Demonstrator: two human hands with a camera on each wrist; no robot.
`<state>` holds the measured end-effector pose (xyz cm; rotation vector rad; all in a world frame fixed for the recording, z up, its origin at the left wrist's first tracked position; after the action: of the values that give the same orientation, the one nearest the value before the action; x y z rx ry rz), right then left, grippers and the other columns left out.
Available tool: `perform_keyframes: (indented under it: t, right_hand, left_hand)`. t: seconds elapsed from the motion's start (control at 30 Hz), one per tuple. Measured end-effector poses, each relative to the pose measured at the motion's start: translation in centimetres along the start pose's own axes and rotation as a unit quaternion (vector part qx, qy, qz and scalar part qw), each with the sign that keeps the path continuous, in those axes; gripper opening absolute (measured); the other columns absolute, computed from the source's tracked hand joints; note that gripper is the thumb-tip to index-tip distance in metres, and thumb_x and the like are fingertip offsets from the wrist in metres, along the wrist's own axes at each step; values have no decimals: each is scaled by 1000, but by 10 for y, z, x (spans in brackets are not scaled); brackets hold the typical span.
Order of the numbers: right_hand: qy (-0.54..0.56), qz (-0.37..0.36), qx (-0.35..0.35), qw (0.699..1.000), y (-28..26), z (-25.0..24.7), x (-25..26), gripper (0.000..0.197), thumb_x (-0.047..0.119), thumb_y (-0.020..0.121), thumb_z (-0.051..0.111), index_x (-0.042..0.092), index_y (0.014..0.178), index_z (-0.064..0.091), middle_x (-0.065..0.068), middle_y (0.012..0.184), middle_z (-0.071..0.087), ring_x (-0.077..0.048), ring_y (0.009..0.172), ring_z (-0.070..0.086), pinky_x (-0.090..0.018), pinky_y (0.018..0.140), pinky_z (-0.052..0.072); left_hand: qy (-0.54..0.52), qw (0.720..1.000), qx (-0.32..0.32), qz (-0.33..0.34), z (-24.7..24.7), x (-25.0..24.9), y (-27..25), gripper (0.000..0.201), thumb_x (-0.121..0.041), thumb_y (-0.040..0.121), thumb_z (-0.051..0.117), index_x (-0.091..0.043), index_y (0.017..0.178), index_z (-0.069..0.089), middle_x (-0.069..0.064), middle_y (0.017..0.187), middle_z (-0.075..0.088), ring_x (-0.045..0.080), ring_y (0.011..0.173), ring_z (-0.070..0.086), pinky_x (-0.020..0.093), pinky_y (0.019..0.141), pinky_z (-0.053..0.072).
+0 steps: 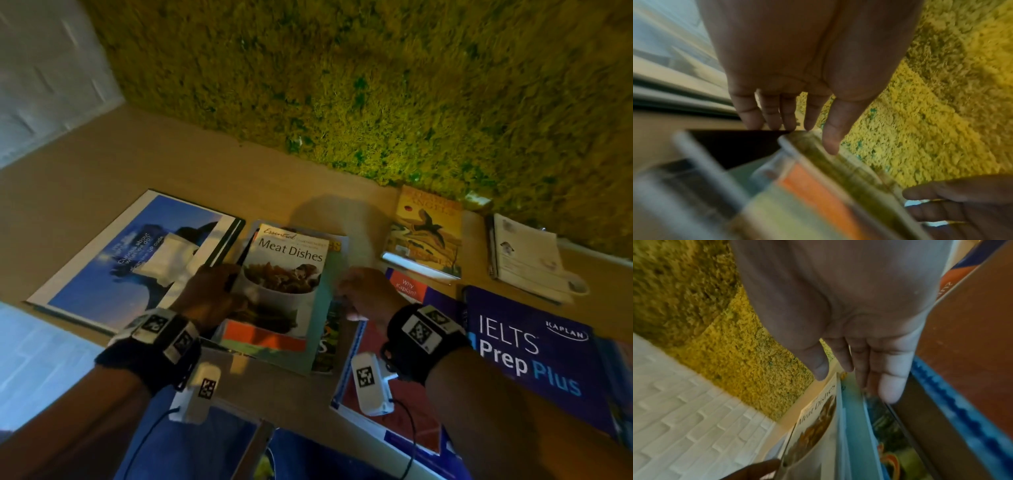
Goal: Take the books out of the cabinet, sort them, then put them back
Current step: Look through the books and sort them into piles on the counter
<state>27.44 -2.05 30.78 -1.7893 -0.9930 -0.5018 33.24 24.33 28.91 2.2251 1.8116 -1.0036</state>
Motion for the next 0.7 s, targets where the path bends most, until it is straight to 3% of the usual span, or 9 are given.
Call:
perform_keyframes:
  t: [0.07, 0.17, 0.2, 0.3, 0.4, 0.47, 0.5, 0.63, 0.7]
  right_hand:
    - [-35, -11, 35, 999, -4, 13, -1, 27, 14, 106, 50, 6, 130, 59, -11, 114, 58, -37, 104, 64, -51, 88, 59]
    - [-121, -69, 51, 989, -7, 28, 4, 25, 22, 106, 47, 8, 124, 58, -11, 98, 59, -28, 79, 59, -46, 72, 52]
    - [-144, -86, 59, 984, -8, 31, 2, 27, 26, 106, 48, 11, 127, 56, -9, 102, 63, -28, 82, 63, -46, 73, 53]
    - [-174, -103, 66, 977, -17, 29, -6, 40, 29, 107, 49, 18, 145, 48, -8, 124, 64, -35, 108, 67, -56, 91, 55]
    - [-138, -127, 2, 982, -25, -5, -12, 35, 20, 106, 51, 18, 141, 56, -7, 137, 62, -27, 115, 64, -51, 98, 53]
    - [-146, -127, -49, 980, -27, -38, -26, 33, 18, 104, 53, 15, 136, 61, -9, 139, 61, -28, 120, 62, -48, 101, 50]
    - [-154, -118, -73, 978, -31, -55, -35, 33, 19, 104, 54, 15, 136, 61, -9, 142, 59, -29, 126, 59, -47, 104, 48]
    - [-199, -56, -127, 970, -43, -96, -78, 36, 23, 101, 61, 15, 136, 61, -12, 147, 52, -30, 132, 55, -43, 107, 48]
    - [-191, -66, -119, 972, -51, -97, -86, 32, 16, 100, 60, 9, 131, 63, -12, 138, 57, -29, 124, 59, -39, 98, 51]
  left_hand:
    - [6, 999, -50, 13, 3, 3, 0, 31, -19, 84, 71, -27, 113, 61, 6, 106, 68, 22, 92, 67, 39, 83, 57]
    - [-59, 994, -90, 12, 6, 2, -5, 41, -14, 87, 68, -8, 127, 63, 13, 122, 65, 14, 97, 63, 19, 84, 52]
    - [-26, 996, -83, 18, 11, 1, -8, 47, -23, 86, 66, -10, 131, 59, 11, 126, 61, 14, 102, 60, 20, 89, 50]
    - [143, 986, -80, -4, 27, -5, -15, 72, -51, 75, 59, -33, 143, 43, 14, 147, 40, 39, 131, 44, 55, 105, 43]
    - [102, 981, -101, 131, 39, -66, -25, 66, -45, 86, 60, -35, 147, 38, 5, 150, 40, 30, 136, 43, 49, 107, 43]
    - [20, 979, -55, 194, 59, -118, -34, 51, -31, 97, 55, -27, 146, 42, 2, 145, 49, 22, 128, 52, 35, 101, 47]
    - [17, 977, -16, 210, 74, -140, -37, 51, -33, 99, 53, -25, 148, 40, 3, 143, 52, 19, 123, 56, 32, 96, 48]
    - [127, 969, 63, 205, 131, -184, -26, 91, -59, 92, 54, -22, 159, 4, 8, 155, 38, 30, 135, 45, 42, 107, 42]
    - [110, 974, 92, 175, 141, -191, -21, 102, -57, 87, 63, -22, 159, 0, 3, 153, 39, 30, 124, 54, 40, 97, 47]
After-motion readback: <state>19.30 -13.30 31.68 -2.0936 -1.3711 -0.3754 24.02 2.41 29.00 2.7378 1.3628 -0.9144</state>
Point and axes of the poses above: each hand's wrist, its own y-axis towards the middle knuckle, its own z-axis out of the palm, x = y × z, the point moved 7 cm from there along y, towards the middle knuckle
